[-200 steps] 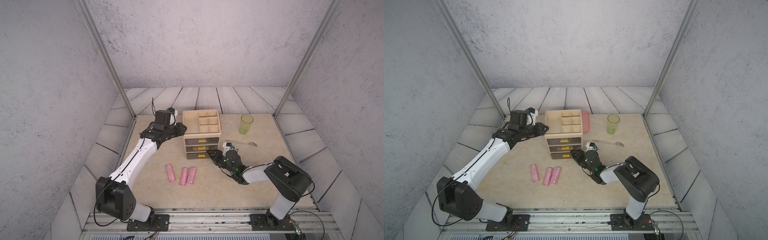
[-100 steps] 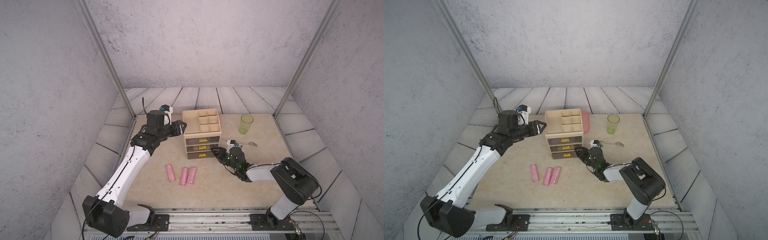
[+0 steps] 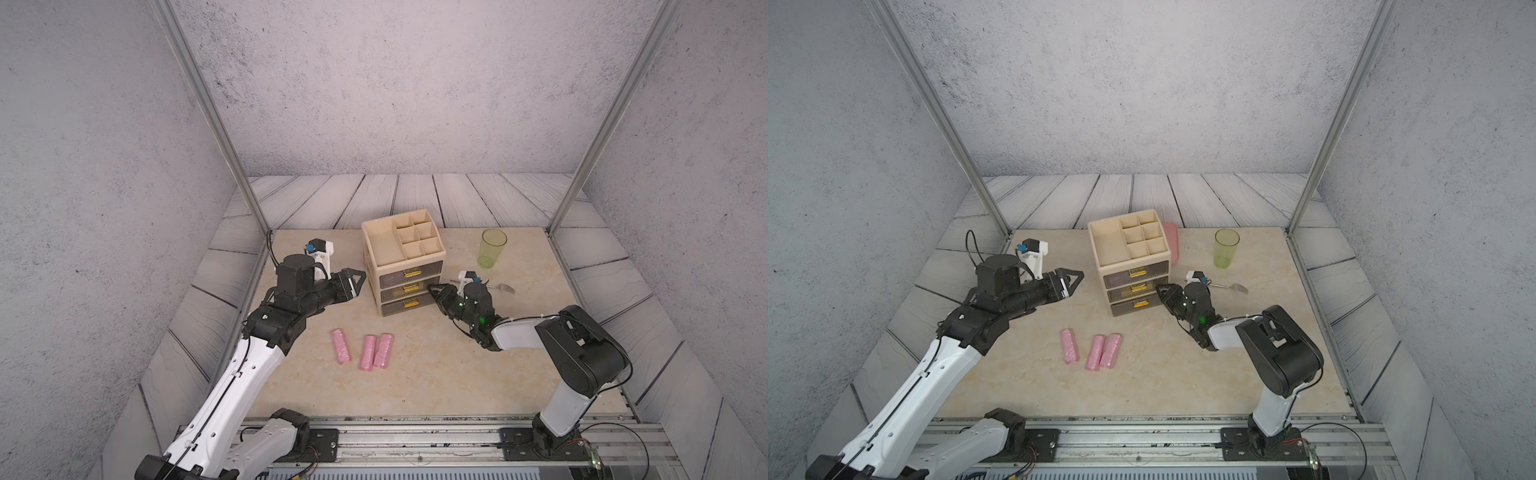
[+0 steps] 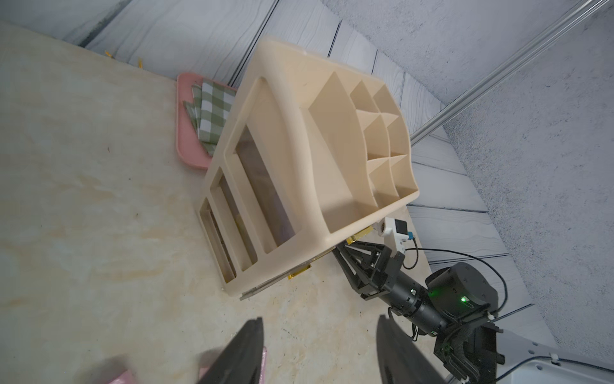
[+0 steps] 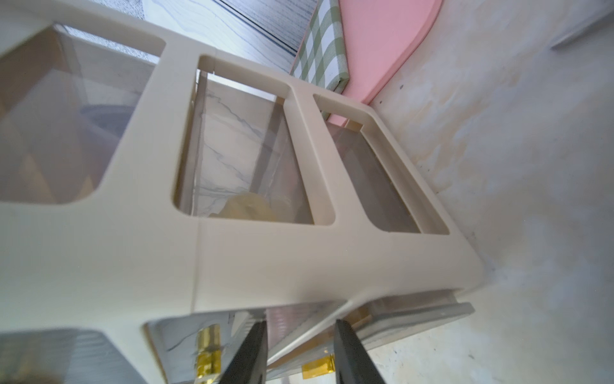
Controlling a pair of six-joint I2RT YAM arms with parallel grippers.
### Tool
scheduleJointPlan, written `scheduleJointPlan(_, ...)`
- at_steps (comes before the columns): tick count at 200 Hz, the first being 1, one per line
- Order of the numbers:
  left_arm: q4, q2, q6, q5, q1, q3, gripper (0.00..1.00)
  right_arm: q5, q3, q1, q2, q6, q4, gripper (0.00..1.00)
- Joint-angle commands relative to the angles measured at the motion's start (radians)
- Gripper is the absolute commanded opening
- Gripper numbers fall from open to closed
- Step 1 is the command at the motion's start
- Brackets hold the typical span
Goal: Sort the rolls of trash bags by color and place them into the drawer
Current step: Adjust the storage box at the center of the board, then open the drawer in the storage box.
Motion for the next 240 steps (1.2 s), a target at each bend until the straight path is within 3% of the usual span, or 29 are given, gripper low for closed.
scheduleJointPlan(1,0.049,0.000,-0.017,0.035,0.002,-0.023,0.59,0.050,-0.060,0.066,0.052,0.087,0.067,0.37)
scheduleJointPlan(61,0.067,0.002,-0.001,0.075,0.005,-0.048,0.61,0.197,-0.096,0.177,0.111,0.181,0.179,0.38)
scheduleJointPlan(183,0.074,-0.022,0.002,0.124,0.022,-0.078,0.62,0.305,-0.106,0.251,0.305,0.224,0.530,0.41)
scheduleJointPlan(240,0.058,-0.038,0.008,0.126,0.034,-0.083,0.62,0.320,-0.079,0.254,0.312,0.224,0.533,0.41)
